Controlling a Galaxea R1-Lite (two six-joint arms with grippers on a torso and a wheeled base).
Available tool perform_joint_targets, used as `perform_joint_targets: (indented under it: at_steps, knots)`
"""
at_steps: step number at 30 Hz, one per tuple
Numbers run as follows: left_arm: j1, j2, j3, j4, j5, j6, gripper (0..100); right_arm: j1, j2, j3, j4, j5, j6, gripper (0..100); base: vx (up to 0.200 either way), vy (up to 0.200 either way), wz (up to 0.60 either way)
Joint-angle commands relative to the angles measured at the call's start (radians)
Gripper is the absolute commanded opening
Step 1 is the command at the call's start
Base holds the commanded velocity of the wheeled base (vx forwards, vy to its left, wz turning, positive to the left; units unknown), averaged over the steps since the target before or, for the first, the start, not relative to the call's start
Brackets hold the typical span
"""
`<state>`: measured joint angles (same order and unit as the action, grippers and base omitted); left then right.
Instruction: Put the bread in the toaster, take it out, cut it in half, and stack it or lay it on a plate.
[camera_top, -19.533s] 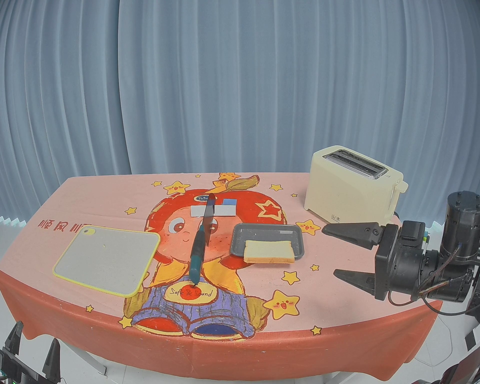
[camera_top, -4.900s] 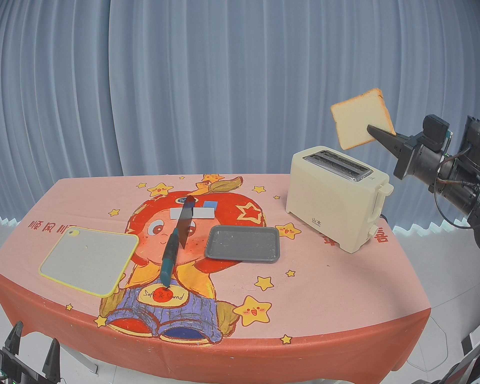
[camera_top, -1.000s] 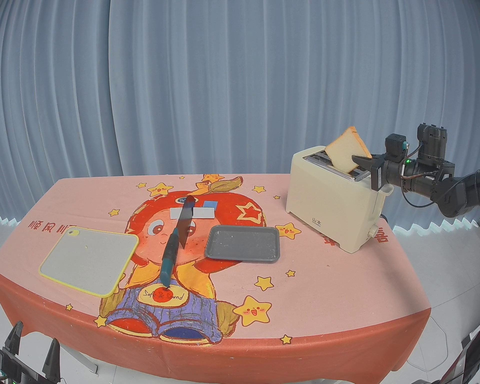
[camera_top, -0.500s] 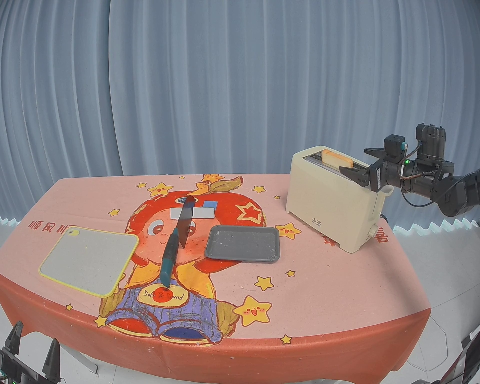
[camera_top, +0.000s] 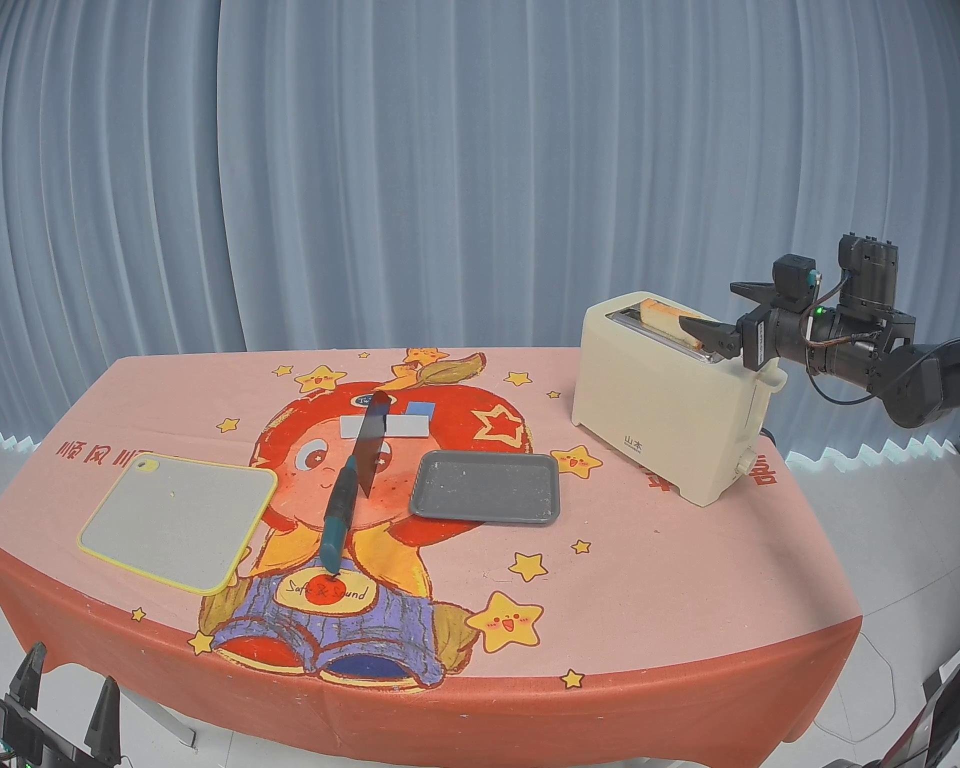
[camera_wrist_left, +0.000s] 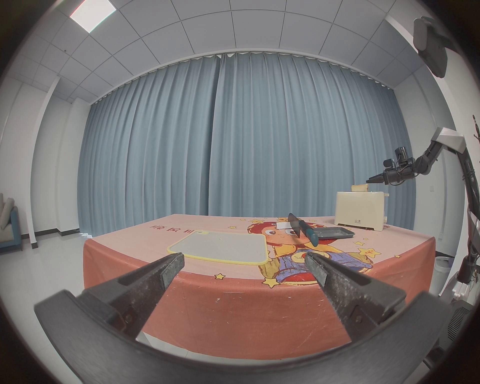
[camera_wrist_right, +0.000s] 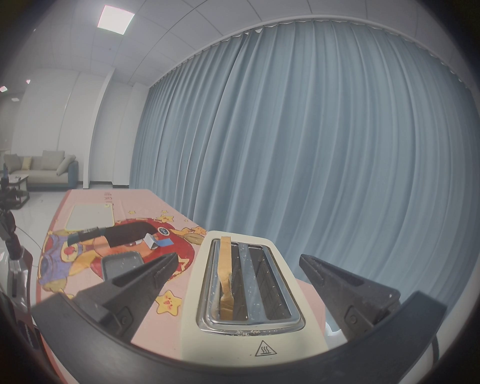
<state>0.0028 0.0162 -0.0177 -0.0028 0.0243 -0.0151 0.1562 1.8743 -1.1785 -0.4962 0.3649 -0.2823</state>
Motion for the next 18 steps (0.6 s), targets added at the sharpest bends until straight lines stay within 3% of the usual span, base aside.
perform_joint_targets:
  at_steps: [1, 4, 12, 18]
  knots:
    - [0.0, -0.005, 0.018, 0.0, 0.0, 0.0, 100, 0.003, -0.052, 0.013, 0.001, -0.006, 0.032, 100, 0.0, 0.0, 0.0]
    - [0.0, -0.005, 0.018, 0.0, 0.0, 0.0, 100, 0.008, -0.096, 0.04, 0.001, -0.012, 0.065, 100, 0.0, 0.0, 0.0]
    - [0.0, -0.005, 0.018, 0.0, 0.0, 0.0, 100, 0.003, -0.188, 0.135, -0.002, -0.017, 0.071, 100, 0.0, 0.0, 0.0]
    - [0.0, -0.005, 0.018, 0.0, 0.0, 0.0, 100, 0.009, -0.257, 0.197, 0.001, -0.084, 0.13, 100, 0.0, 0.0, 0.0]
